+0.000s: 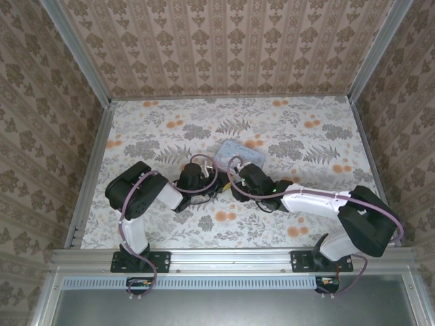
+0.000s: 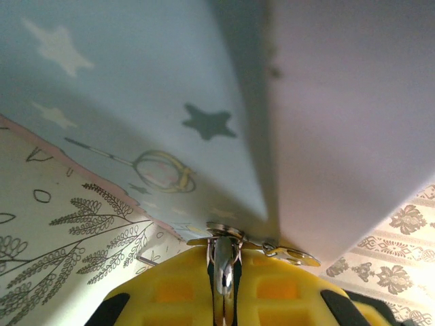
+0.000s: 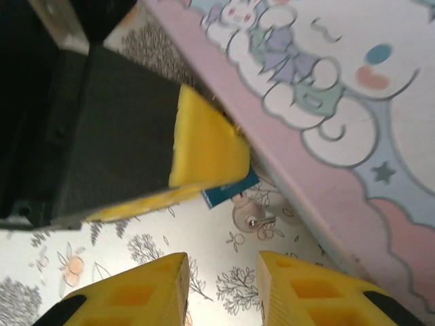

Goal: Unlock the padlock with the key

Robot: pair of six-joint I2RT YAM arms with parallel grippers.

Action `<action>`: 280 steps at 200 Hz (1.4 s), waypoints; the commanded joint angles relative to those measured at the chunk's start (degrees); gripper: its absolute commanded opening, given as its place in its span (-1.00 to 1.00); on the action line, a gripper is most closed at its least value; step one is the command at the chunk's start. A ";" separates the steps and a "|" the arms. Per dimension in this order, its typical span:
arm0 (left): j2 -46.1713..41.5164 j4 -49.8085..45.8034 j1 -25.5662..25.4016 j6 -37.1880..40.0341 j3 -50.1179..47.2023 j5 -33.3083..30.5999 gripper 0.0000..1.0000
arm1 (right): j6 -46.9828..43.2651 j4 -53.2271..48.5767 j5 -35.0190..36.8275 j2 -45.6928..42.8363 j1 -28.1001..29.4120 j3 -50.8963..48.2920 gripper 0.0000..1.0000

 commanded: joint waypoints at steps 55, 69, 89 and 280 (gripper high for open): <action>-0.45 -1.88 -0.18 0.71 -0.60 1.85 -1.00 | -8.06 -5.69 15.68 7.18 4.77 6.21 -0.38; -0.46 -1.92 -0.21 0.71 -0.55 1.92 -1.00 | -8.91 -5.27 17.99 8.35 5.26 6.77 -0.40; -0.45 -1.88 -0.22 0.70 -0.44 1.91 -1.00 | -9.68 -4.77 20.56 10.07 5.85 7.62 -0.46; 1.03 0.02 -0.48 0.28 -1.31 1.79 -1.00 | 17.10 25.37 -16.71 6.24 -7.86 -2.16 -1.00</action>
